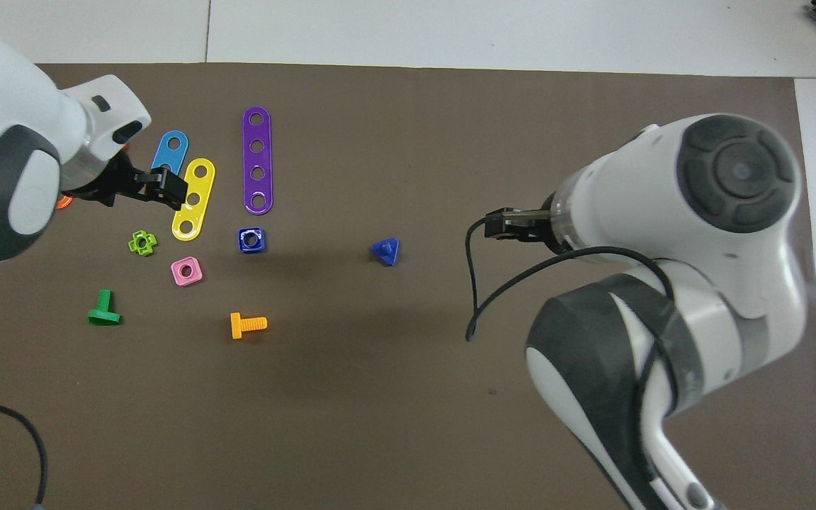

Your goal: Unscrew and place screws in storage area

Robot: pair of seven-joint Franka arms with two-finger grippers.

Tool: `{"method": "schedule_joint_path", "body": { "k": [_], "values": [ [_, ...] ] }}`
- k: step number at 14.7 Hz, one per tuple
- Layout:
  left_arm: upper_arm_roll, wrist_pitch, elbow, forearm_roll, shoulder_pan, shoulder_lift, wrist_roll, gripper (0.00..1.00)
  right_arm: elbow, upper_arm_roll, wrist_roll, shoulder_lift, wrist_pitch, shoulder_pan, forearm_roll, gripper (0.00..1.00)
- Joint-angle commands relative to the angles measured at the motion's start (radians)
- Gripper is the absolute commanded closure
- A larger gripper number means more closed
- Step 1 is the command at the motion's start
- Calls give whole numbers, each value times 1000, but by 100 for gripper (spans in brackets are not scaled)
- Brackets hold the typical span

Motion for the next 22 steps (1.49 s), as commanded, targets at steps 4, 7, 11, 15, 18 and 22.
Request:
{"method": "schedule_joint_path", "body": {
  "k": [4,7,11,15,18,22],
  "values": [
    [-7,-145,27,5,146,-180,14,0,150,-6,193,320,184,141,-12,0],
    [-13,-206,16,20,145,-240,10,0,212,-6,251,450,253,192,-58,0],
    [-13,-116,-60,19,148,-280,22,0,194,-6,250,466,281,193,-72,19],
    [-11,-68,-128,19,135,-296,34,0,157,-6,241,463,283,198,-72,63],
    [-11,-59,-159,13,131,-283,34,0,157,-6,241,463,286,196,-73,64],
    [-17,-59,-237,13,138,-306,66,0,131,-6,241,461,326,198,-73,64]
  ]
}}
